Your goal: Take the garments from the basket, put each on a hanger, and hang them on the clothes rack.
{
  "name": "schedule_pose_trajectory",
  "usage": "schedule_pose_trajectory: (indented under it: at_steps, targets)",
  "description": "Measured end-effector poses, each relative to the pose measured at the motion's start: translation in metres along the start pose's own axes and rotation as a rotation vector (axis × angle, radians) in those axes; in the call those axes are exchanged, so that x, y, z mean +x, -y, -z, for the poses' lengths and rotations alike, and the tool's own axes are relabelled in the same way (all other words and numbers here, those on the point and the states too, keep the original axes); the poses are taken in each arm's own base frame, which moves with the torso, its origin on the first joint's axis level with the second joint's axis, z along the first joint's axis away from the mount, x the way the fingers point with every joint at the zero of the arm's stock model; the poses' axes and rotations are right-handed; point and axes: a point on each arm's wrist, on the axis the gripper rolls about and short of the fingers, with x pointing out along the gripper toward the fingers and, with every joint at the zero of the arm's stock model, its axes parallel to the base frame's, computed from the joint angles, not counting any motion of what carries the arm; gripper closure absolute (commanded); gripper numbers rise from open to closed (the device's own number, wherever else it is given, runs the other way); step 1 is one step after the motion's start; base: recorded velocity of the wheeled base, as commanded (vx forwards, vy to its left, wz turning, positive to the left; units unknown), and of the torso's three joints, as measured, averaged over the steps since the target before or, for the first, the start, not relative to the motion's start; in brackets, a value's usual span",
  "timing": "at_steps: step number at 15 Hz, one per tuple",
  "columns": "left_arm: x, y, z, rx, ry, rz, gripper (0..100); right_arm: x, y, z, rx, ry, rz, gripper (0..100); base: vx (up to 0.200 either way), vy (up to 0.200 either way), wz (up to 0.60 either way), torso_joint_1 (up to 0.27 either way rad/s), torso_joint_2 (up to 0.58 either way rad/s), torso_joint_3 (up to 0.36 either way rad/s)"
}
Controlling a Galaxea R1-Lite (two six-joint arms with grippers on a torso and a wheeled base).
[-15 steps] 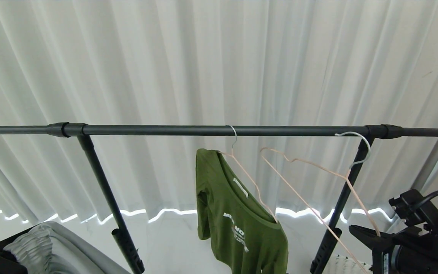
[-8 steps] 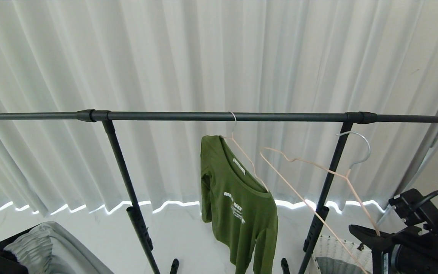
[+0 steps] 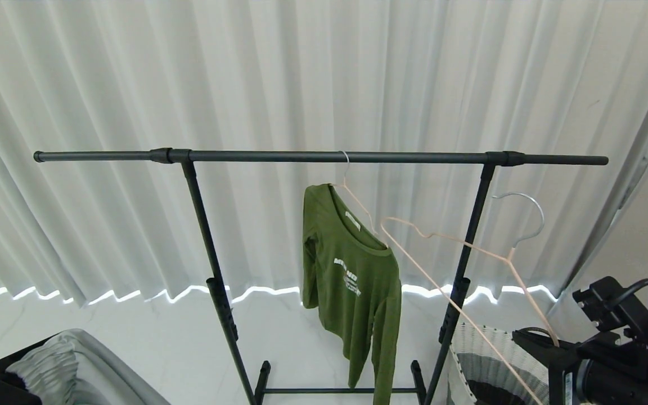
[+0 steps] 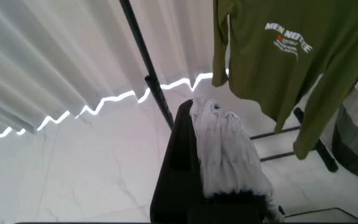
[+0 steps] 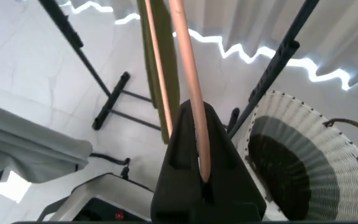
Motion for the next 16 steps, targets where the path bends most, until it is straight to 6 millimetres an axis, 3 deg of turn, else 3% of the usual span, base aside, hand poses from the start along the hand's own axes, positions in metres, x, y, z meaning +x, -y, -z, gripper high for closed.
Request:
schedule_pose_trajectory:
  at_steps: [6,10,16]
  targets:
    - [0.009,0.001,-0.005,0.046,-0.035,0.006,100,0.008,-0.012,-0.026,-0.042,0.047,-0.293,100,0.0,0.0,0.0,0.0,0.0,0.0]
    - [0.034,-0.003,-0.041,0.06,-0.066,-0.114,100,0.02,-0.038,-0.032,-0.094,0.027,-0.424,100,0.0,0.0,0.0,0.0,0.0,0.0]
    - [0.095,-0.004,-0.092,0.029,-0.115,-0.241,100,0.023,-0.092,-0.021,-0.035,-0.089,-0.636,100,0.0,0.0,0.0,0.0,0.0,0.0]
